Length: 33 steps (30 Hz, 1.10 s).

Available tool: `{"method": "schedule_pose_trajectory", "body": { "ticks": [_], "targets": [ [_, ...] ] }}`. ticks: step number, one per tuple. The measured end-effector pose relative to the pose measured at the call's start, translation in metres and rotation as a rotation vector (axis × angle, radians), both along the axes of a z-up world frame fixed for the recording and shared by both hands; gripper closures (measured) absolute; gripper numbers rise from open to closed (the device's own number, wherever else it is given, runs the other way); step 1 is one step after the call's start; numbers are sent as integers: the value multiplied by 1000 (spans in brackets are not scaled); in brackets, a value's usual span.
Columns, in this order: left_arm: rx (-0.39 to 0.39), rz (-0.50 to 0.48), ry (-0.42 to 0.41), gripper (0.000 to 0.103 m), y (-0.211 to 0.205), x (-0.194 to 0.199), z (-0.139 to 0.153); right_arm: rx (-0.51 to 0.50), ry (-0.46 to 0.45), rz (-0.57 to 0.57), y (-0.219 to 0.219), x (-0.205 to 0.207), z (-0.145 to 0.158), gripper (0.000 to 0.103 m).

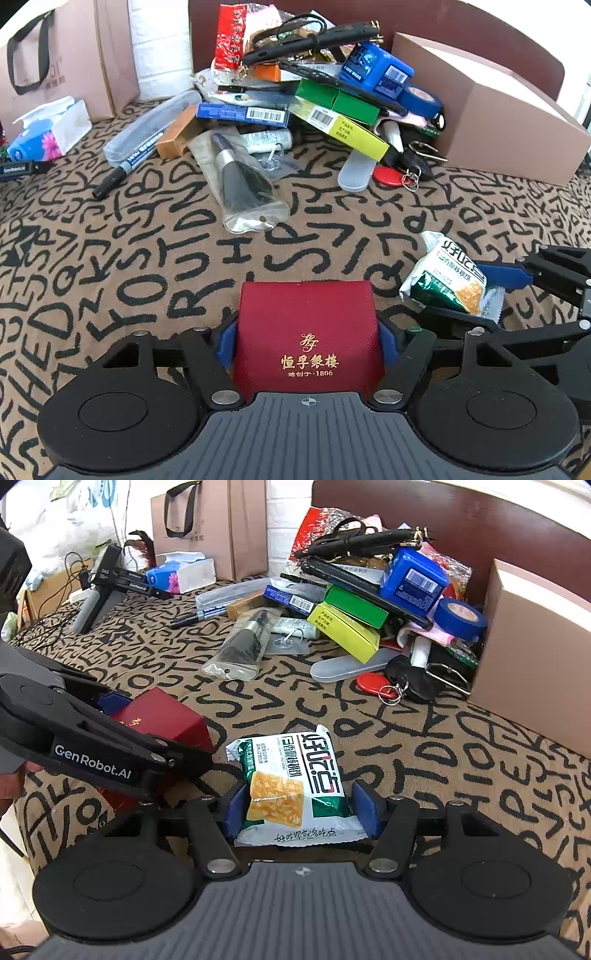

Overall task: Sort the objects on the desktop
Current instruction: 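Carry both items over the brown box and release them inside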

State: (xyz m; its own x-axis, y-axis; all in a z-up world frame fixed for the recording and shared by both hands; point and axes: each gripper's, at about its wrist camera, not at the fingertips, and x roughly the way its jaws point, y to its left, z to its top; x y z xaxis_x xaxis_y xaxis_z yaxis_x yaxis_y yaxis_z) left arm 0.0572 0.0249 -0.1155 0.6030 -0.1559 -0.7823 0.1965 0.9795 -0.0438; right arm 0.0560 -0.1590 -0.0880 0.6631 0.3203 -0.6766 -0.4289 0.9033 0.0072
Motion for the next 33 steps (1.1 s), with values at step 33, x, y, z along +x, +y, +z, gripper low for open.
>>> {"method": "schedule_pose_trajectory", "body": {
  "ticks": [33],
  "targets": [
    [-82, -192, -227, 32, -125, 40, 128, 65, -260, -206, -92, -10, 101, 47]
  ]
}}
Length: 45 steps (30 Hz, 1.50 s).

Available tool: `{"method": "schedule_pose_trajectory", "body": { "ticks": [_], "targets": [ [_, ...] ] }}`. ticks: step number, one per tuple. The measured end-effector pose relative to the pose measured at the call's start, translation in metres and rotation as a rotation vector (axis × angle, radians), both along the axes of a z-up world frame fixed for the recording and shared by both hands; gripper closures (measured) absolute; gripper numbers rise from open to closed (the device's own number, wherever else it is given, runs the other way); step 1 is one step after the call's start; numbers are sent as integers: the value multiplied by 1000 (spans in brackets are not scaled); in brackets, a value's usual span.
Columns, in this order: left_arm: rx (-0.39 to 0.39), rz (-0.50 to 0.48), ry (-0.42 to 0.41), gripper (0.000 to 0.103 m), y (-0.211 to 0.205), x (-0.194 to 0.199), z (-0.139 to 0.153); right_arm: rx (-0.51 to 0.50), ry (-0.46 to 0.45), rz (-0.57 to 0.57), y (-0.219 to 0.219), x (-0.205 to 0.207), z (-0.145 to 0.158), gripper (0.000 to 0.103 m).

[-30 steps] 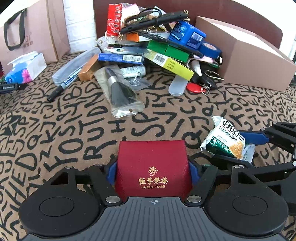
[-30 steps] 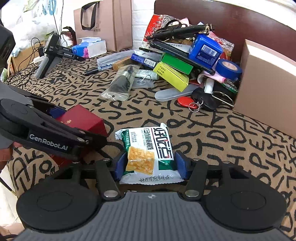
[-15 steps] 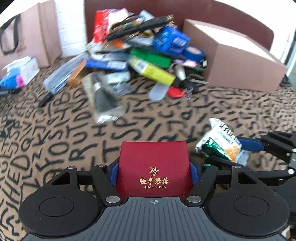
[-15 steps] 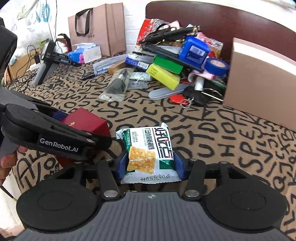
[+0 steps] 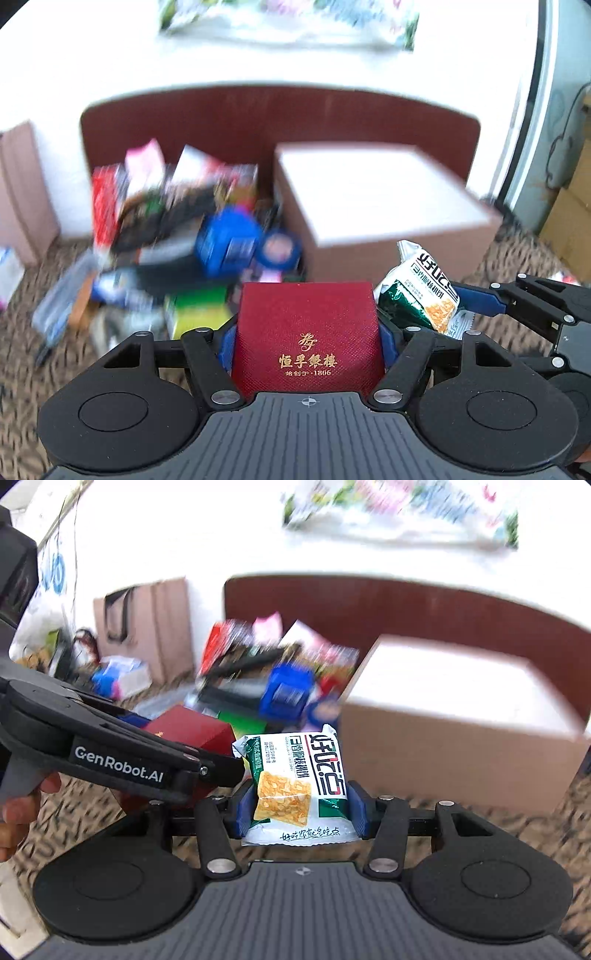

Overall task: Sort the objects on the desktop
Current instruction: 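Carry both items over the brown box and release them inside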

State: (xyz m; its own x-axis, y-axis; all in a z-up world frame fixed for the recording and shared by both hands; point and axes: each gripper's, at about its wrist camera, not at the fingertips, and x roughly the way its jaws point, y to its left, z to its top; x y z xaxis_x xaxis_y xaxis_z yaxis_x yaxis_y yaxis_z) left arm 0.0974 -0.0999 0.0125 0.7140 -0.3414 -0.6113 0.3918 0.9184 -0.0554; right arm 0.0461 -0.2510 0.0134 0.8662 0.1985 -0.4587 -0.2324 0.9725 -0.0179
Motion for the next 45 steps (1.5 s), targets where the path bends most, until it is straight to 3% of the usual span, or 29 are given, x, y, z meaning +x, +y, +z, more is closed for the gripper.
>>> {"method": "schedule_pose_trajectory", "body": {
  "ticks": [5, 11, 18, 24, 28, 34, 35, 37, 39, 41, 42, 43, 45],
  "targets": [
    [-16, -6, -75, 32, -37, 42, 33, -36, -90, -51, -28, 29, 41, 47],
    [-11, 16, -74, 32, -83, 111, 39, -34, -84, -153, -67, 93, 58, 46],
    [-16, 34, 30, 32, -114, 193, 12, 16, 80, -249, -105, 173, 40, 46],
    [14, 66, 131, 32, -132, 248, -23, -7, 263, -306, -124, 237, 7, 46],
    [58, 58, 123, 32, -144, 268, -32, 5, 393, -357, -139, 269, -14, 46],
    [72, 60, 139, 31, -155, 291, -46, 3, 479, -381, -149, 295, -30, 46],
    [71, 58, 127, 24, -154, 294, -47, -6, 487, -384, -149, 297, -32, 46],
    [56, 52, 101, 20, -154, 293, -47, -15, 511, -384, -148, 300, -37, 46],
    [23, 34, 87, 4, -152, 292, -44, -26, 511, -381, -147, 299, -38, 46],
    [-1, 25, 77, 0, -151, 291, -40, -83, 513, -374, -142, 296, -41, 36],
    [-10, 17, 69, 0, -150, 289, -39, -103, 515, -367, -140, 294, -43, 18],
    [-12, 12, 66, 0, -151, 288, -38, -117, 508, -365, -137, 290, -43, 12],
    [1, 11, 71, 0, -152, 287, -38, -124, 487, -355, -135, 284, -42, 12]
  ]
}}
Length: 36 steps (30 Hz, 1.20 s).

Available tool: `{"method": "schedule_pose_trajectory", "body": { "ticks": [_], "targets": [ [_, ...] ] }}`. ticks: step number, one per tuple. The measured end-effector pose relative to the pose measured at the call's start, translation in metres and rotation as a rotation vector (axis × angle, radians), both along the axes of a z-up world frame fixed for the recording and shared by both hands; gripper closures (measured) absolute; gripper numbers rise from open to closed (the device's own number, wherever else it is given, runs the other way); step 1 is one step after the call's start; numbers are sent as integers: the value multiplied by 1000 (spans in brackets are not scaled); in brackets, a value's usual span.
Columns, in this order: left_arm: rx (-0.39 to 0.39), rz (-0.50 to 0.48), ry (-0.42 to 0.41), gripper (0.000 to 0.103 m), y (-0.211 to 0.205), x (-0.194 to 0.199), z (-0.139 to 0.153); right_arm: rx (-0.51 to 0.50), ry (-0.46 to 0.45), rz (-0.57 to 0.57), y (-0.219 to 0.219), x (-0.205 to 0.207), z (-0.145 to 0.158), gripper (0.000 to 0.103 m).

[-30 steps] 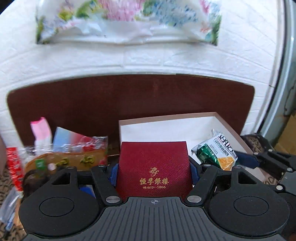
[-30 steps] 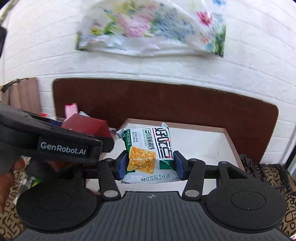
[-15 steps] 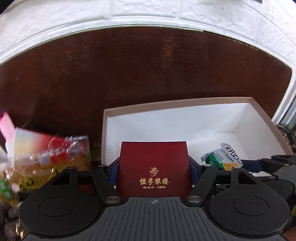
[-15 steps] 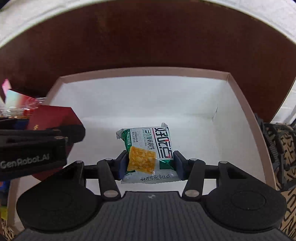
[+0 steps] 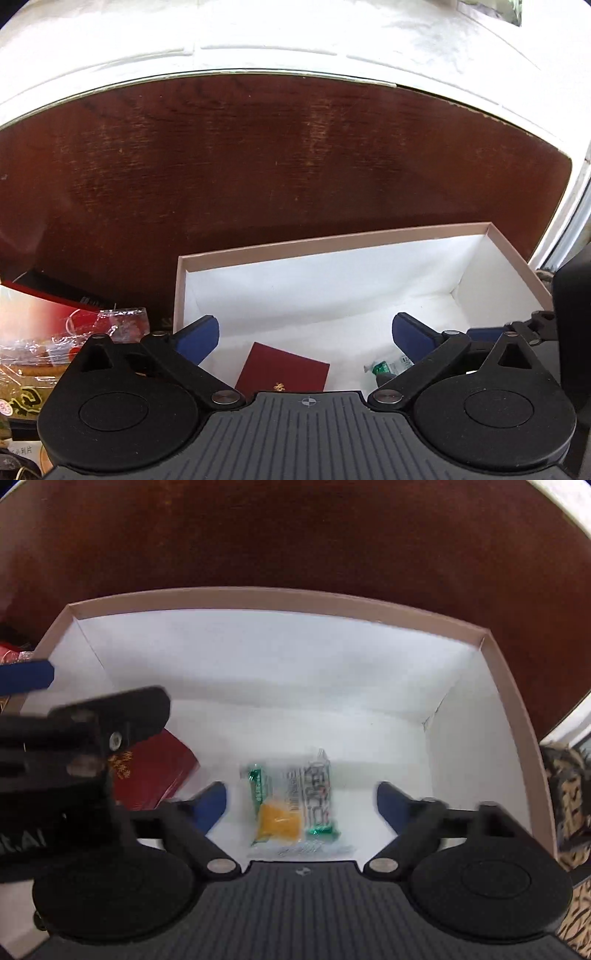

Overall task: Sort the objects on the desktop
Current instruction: 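Carry both items over the brown box and release them inside, then withdraw both tools from the box back toward the pile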

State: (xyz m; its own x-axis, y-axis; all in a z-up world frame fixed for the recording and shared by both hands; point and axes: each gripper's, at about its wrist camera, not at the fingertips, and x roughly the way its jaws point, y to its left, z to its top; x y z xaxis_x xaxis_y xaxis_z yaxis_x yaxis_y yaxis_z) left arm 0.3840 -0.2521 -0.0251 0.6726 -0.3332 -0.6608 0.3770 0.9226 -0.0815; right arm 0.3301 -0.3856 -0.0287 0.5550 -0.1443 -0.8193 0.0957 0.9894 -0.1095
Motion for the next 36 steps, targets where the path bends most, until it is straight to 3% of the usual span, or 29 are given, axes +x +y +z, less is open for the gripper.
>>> {"method": "schedule_pose_trajectory", "body": {
  "ticks": [3, 12, 21, 27, 30, 31, 36],
  "targets": [
    [14, -14, -14, 0, 0, -6, 0, 10, -15, -4, 1, -11, 1, 4],
    [22, -1, -51, 0, 13, -28, 10, 26, -44, -6, 14, -57, 5, 1],
    [-11, -6, -102, 0, 16, -63, 53, 31, -101, -1, 34, -131, 28, 1],
    [-29, 4, -174, 0, 35, -105, 74, -8, -187, 8, 55, -138, 55, 1],
    [-41, 15, -224, 0, 49, -131, 82, -25, -237, 22, 50, -124, 64, 1],
    [-47, 23, -234, 0, 53, -139, 83, -22, -252, 26, 47, -96, 78, 1],
    [-85, 74, -257, 0, 81, -179, 86, -18, -336, 52, 72, -127, 88, 1]
  ]
}}
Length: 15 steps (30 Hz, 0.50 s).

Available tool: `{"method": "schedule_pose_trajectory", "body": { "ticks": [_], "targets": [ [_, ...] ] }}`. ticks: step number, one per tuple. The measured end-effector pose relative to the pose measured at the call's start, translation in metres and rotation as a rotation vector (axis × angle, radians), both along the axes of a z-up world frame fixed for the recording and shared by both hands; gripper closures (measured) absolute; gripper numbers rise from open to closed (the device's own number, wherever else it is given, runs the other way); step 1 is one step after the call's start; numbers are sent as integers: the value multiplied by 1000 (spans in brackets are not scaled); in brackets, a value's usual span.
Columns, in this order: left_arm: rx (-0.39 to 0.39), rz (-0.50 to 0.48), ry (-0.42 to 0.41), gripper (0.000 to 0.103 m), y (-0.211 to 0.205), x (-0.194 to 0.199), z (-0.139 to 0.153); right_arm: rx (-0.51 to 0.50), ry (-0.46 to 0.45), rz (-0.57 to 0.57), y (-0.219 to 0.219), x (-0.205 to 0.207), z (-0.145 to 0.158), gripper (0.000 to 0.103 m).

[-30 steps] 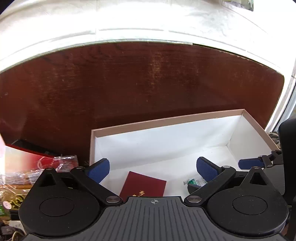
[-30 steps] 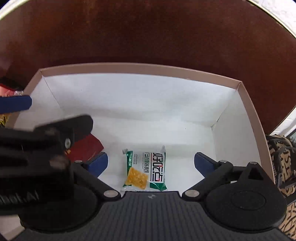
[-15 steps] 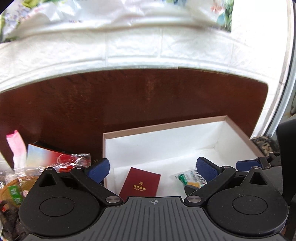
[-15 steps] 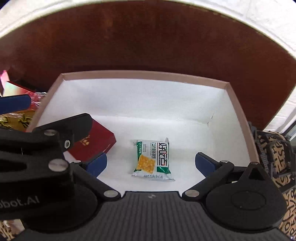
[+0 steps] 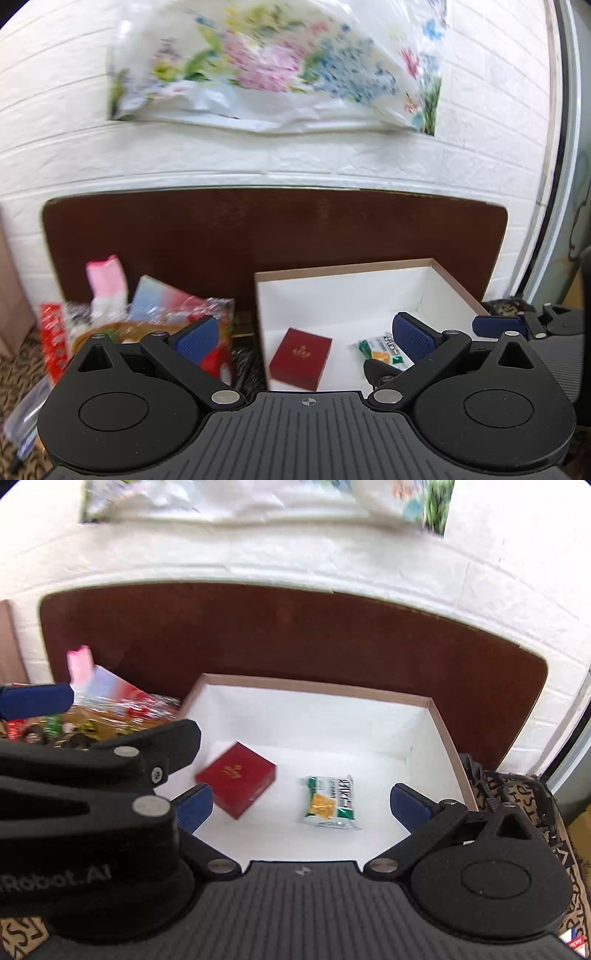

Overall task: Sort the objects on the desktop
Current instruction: 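Withdraw both tools from the box back toward the pile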

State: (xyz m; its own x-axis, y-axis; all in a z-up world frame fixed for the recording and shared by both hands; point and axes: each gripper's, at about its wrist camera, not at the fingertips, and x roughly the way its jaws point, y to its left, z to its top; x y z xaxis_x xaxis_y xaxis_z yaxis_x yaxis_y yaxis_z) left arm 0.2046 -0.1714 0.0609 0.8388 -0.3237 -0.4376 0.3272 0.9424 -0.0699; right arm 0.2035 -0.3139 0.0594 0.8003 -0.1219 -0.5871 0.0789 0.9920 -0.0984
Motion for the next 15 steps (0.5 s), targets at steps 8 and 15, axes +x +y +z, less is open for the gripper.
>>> {"method": "schedule_pose_trajectory", "body": {
  "ticks": [8, 15],
  "targets": [
    [-55, 44, -43, 0, 45, -65, -7, 53, -110, 62, 40, -57, 7, 0],
    [-60, 103, 11, 0, 76, -98, -30, 42, -148, 112, 76, -92, -6, 0]
  ]
}}
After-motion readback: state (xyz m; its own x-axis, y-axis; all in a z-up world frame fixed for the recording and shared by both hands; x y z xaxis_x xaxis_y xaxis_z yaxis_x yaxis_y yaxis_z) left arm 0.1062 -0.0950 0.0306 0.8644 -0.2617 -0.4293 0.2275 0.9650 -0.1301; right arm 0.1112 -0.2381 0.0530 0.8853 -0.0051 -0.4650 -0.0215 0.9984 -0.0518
